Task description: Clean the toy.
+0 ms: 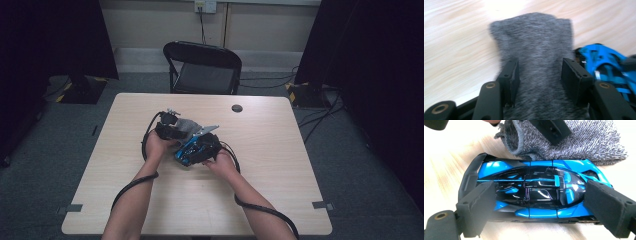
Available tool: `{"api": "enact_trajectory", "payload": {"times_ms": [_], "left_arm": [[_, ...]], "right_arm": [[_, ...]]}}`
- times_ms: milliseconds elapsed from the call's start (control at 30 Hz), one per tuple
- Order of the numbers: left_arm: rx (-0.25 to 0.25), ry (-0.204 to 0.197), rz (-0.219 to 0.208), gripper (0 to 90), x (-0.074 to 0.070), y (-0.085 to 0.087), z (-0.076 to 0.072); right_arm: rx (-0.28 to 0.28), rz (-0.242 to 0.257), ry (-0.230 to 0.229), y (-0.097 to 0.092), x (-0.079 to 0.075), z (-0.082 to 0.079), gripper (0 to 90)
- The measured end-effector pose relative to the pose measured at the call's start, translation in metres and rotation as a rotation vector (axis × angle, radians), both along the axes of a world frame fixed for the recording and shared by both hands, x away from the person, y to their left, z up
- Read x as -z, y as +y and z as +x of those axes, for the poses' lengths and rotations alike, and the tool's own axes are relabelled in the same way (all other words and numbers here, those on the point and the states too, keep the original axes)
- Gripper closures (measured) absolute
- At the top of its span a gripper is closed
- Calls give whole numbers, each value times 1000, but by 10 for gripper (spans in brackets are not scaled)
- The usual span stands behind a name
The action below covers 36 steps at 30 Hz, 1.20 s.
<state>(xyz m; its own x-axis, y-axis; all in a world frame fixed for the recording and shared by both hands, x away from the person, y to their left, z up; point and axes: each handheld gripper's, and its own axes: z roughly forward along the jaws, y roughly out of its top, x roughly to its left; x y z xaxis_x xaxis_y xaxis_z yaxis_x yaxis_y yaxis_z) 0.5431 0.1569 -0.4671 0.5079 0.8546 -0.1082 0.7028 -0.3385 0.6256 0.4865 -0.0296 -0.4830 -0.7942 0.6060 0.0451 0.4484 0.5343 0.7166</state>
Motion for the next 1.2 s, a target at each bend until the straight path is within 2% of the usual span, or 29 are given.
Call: {"api": "enact_trajectory", "payload": {"times_ms": [33,100,267,333,400,433,533,633,867,1200], "left_arm": [[-10,16,-11,531,1,1,0],[-24,28,-2,540,4,1,1],[3,41,6,534,11,-6,1],[24,48,7,573,11,-6,2],[61,49,22,647,11,-7,2],[60,53,16,673,11,-8,2],[81,65,44,726,9,-13,1],[95,76,52,758,8,-15,0],[143,103,69,775,5,-13,-2],[161,115,61,775,4,-5,-9]], "right_arm": [[0,0,1,0,0,0,102],[-1,-2,2,0,0,0,102],[0,-4,4,0,0,0,102],[-1,-4,3,0,0,0,102],[-1,-3,2,0,0,0,102],[0,-3,2,0,0,0,101],[0,-3,3,0,0,0,102],[2,-4,5,1,-1,0,102],[-3,-6,3,0,-1,1,102],[-1,-8,6,1,-1,0,102]]}}
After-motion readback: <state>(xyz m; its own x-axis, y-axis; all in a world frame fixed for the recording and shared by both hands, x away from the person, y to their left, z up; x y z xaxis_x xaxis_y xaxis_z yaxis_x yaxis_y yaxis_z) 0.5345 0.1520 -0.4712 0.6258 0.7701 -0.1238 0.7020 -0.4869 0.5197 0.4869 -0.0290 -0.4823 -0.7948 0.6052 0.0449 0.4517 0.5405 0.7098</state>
